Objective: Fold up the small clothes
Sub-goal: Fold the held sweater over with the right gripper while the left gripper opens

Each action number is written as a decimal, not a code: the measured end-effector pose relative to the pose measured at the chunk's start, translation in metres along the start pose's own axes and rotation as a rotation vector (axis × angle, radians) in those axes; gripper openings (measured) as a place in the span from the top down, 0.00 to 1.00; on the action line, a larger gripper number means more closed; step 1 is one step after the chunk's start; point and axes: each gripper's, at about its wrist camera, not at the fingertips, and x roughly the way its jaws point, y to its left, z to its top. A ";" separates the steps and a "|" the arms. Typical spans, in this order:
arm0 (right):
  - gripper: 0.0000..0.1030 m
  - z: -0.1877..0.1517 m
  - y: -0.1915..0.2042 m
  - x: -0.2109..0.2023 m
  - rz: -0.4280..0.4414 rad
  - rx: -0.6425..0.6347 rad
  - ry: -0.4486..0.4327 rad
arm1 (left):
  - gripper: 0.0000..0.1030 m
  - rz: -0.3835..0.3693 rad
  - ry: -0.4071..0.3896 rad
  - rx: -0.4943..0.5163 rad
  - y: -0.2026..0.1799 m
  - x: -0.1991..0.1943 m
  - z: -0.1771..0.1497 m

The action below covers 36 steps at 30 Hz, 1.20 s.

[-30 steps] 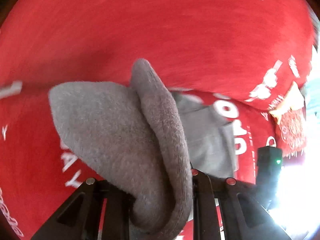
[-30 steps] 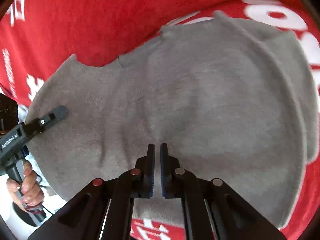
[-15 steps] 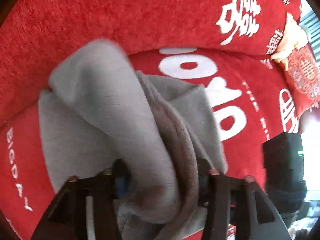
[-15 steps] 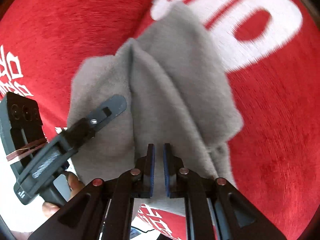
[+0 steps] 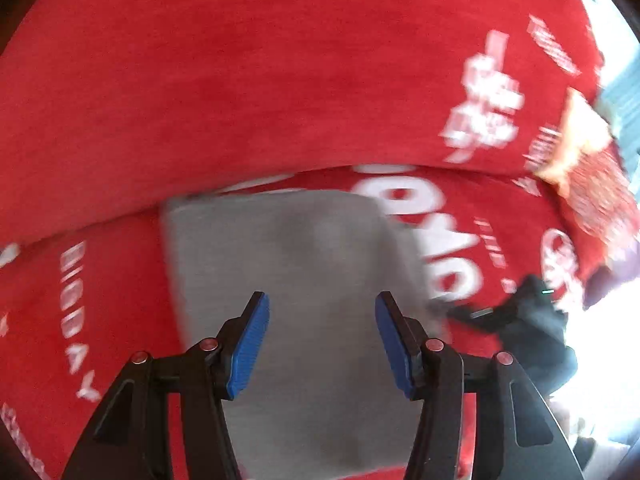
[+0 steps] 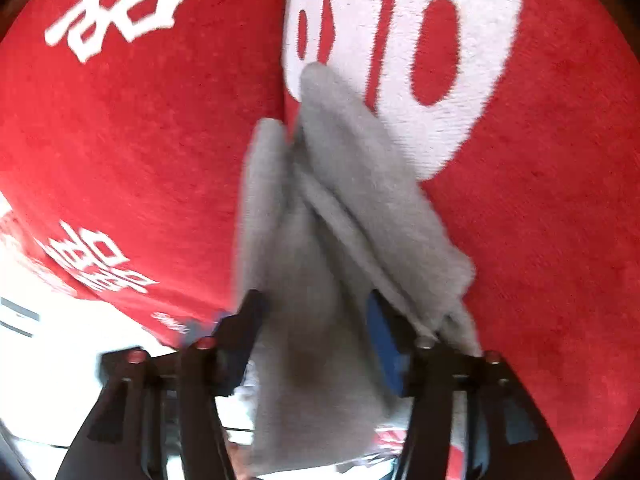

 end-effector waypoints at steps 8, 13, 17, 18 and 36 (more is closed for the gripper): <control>0.49 0.001 0.051 0.034 -0.278 -0.226 0.134 | 0.45 0.164 0.104 -0.161 0.077 0.032 -0.040; 0.82 -0.028 0.114 0.047 -0.484 -0.596 0.098 | 0.45 0.163 0.091 -0.166 0.079 0.038 -0.048; 0.82 -0.041 0.130 0.022 -0.469 -0.655 0.015 | 0.45 0.112 0.066 -0.116 0.063 0.032 -0.048; 0.82 -0.039 0.123 0.015 -0.484 -0.645 0.000 | 0.45 0.106 0.066 -0.093 0.059 0.033 -0.050; 0.84 -0.059 0.098 -0.036 -0.699 -0.584 -0.053 | 0.43 0.042 0.141 0.004 0.050 0.012 -0.068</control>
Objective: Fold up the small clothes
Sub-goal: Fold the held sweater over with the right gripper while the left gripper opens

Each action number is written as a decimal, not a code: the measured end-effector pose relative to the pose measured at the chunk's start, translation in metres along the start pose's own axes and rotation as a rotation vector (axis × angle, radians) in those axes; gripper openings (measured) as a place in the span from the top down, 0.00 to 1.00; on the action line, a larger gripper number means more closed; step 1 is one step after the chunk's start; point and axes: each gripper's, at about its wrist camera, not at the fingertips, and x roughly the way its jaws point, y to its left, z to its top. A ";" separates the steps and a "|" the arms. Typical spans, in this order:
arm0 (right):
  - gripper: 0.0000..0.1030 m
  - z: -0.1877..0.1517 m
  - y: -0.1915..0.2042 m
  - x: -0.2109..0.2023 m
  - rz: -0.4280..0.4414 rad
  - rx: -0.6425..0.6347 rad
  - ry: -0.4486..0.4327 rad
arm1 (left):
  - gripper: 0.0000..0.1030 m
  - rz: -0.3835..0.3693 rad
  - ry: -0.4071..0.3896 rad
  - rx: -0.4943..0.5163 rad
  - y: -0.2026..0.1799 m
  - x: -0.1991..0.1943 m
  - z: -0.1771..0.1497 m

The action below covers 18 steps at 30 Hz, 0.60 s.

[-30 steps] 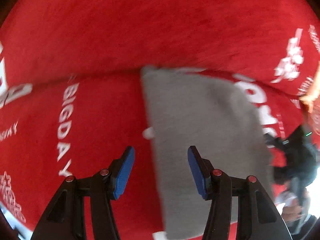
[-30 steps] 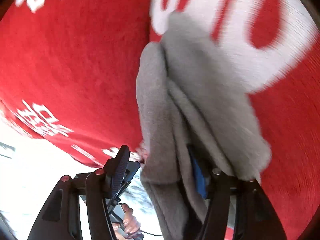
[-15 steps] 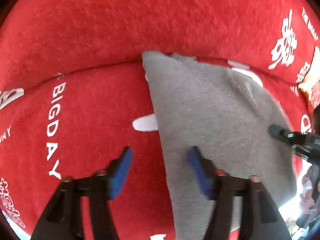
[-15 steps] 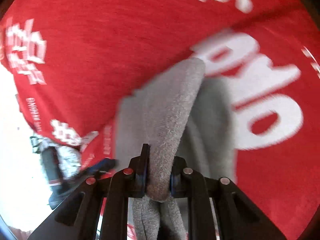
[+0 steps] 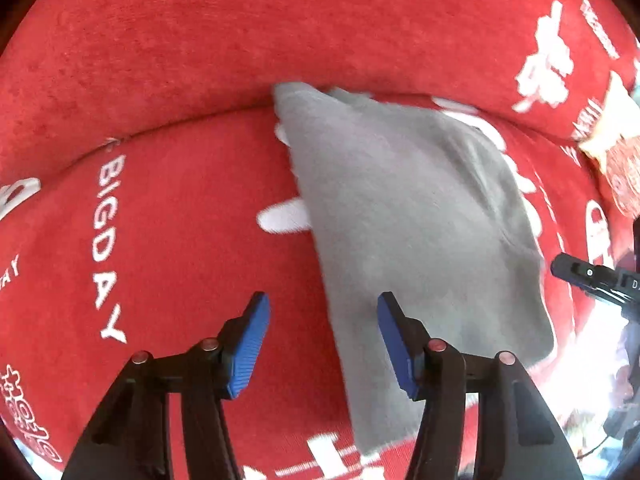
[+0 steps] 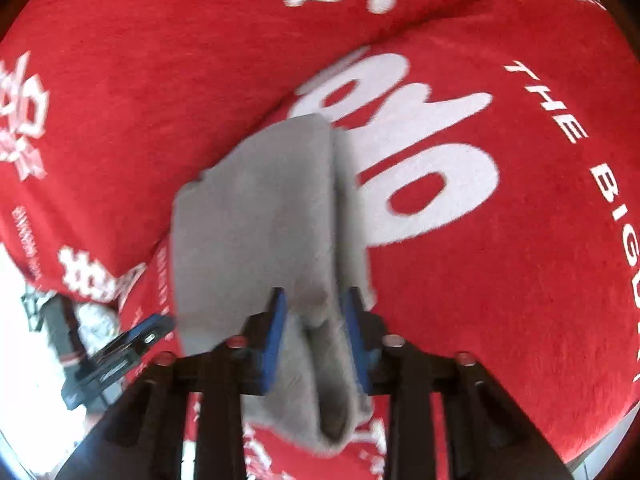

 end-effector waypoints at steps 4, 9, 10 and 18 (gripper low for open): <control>0.87 -0.022 0.027 -0.006 0.000 -0.110 0.011 | 0.43 -0.013 0.020 0.047 -0.016 0.002 -0.017; 0.87 -0.038 0.033 0.022 -0.074 -0.130 0.082 | 0.43 0.007 0.113 0.017 -0.017 0.037 -0.041; 0.88 -0.041 0.029 0.026 -0.096 -0.127 0.094 | 0.43 0.005 0.118 0.011 -0.015 0.039 -0.046; 1.00 -0.060 -0.007 0.044 -0.204 -0.106 0.143 | 0.37 0.000 0.151 -0.026 -0.005 0.044 -0.056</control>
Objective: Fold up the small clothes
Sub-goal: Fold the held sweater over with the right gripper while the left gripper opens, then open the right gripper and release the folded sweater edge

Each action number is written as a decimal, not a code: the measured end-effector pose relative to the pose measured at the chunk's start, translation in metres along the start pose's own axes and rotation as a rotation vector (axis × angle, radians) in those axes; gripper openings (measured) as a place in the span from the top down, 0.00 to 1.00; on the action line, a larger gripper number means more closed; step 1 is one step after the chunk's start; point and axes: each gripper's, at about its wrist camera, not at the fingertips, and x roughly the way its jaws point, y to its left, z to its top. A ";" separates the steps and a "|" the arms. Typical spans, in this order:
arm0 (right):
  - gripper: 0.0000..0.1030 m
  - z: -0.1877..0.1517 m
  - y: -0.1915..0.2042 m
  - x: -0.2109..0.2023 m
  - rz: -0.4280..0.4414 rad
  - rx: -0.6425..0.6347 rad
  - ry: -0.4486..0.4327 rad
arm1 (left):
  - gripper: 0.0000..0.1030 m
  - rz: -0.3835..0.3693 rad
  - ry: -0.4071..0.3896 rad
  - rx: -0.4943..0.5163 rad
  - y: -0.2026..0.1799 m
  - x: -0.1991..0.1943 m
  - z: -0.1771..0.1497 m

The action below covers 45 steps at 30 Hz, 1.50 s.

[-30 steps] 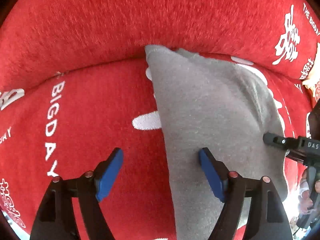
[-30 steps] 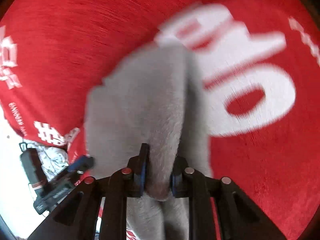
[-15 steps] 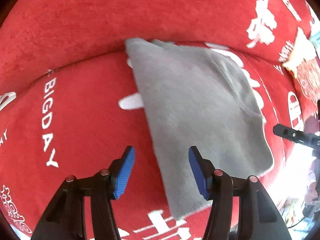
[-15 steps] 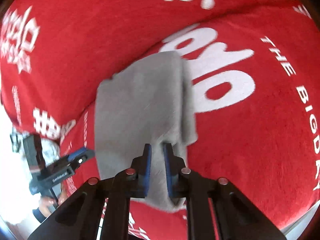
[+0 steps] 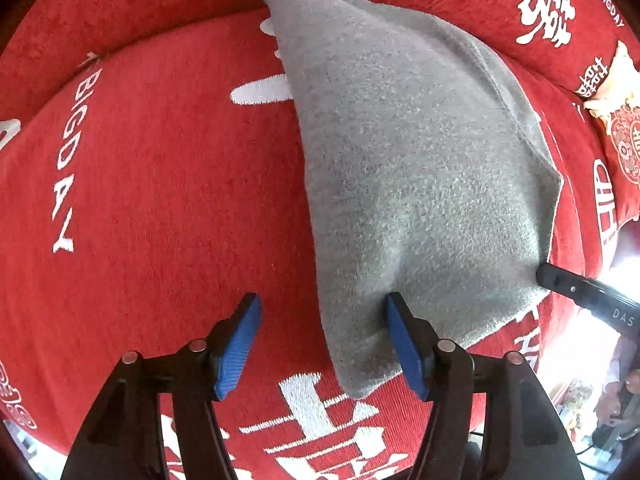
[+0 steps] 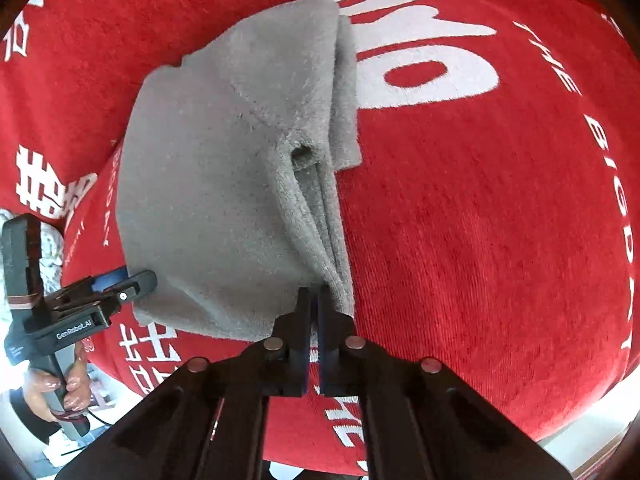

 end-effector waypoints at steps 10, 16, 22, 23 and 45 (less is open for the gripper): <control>0.94 -0.002 -0.007 -0.017 -0.093 0.065 0.003 | 0.31 0.029 0.026 -0.010 -0.004 -0.001 0.006; 0.94 0.001 -0.031 -0.026 -0.075 0.158 0.011 | 0.31 0.048 0.039 -0.015 -0.005 0.003 0.011; 0.94 0.011 -0.037 -0.034 -0.064 0.157 0.007 | 0.31 0.067 0.060 -0.017 -0.017 0.013 0.022; 0.94 0.013 -0.036 -0.034 -0.060 0.155 0.006 | 0.31 0.069 0.061 -0.018 -0.019 0.013 0.023; 0.54 0.037 -0.041 -0.036 0.029 0.169 -0.005 | 0.01 0.154 0.029 -0.029 -0.051 -0.016 0.053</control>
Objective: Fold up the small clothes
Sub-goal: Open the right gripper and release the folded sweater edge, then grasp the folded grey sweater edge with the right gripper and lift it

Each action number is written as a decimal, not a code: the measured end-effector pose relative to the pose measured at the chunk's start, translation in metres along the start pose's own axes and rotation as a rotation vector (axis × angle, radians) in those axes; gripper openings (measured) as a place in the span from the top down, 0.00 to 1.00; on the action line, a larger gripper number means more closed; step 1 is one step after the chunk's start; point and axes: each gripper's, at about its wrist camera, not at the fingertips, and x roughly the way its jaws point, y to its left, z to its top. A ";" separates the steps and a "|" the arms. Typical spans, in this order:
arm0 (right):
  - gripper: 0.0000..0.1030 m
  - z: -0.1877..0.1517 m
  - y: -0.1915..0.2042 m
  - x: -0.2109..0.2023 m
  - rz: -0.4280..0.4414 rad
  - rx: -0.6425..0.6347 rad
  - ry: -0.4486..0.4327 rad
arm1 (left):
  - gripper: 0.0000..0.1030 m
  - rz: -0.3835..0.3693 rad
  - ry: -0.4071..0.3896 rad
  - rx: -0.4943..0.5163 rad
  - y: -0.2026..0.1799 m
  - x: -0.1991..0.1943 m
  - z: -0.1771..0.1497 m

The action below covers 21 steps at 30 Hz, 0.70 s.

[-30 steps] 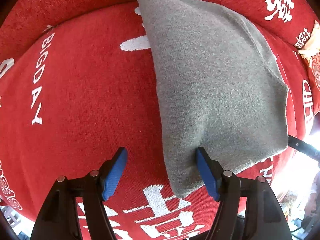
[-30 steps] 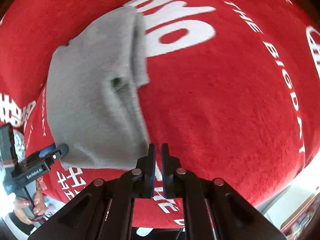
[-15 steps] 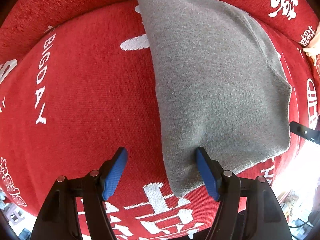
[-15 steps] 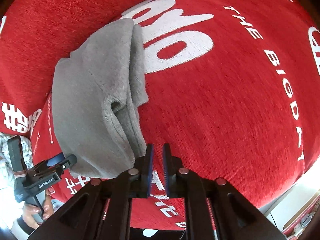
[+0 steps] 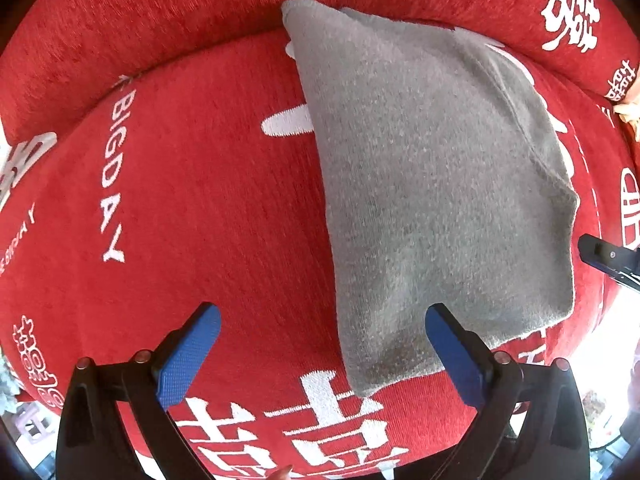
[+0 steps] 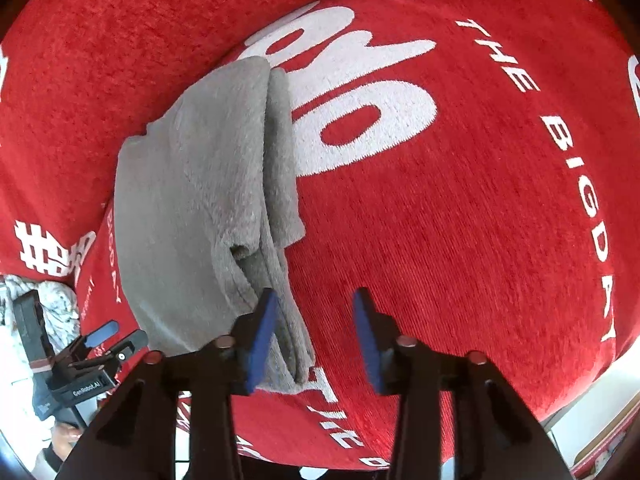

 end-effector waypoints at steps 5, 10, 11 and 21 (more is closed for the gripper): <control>0.50 0.005 0.001 -0.001 0.008 -0.007 -0.001 | 0.01 -0.002 0.004 -0.014 0.000 -0.001 0.003; 0.47 0.014 -0.003 -0.002 0.051 0.013 -0.006 | 0.01 0.004 -0.050 -0.030 0.010 -0.016 0.015; 0.46 0.016 -0.004 -0.002 0.061 0.018 -0.006 | 0.01 -0.011 -0.074 -0.047 0.014 -0.022 0.019; 0.37 0.044 -0.009 0.008 0.215 0.083 -0.001 | 0.01 -0.088 -0.077 -0.181 0.051 -0.012 0.064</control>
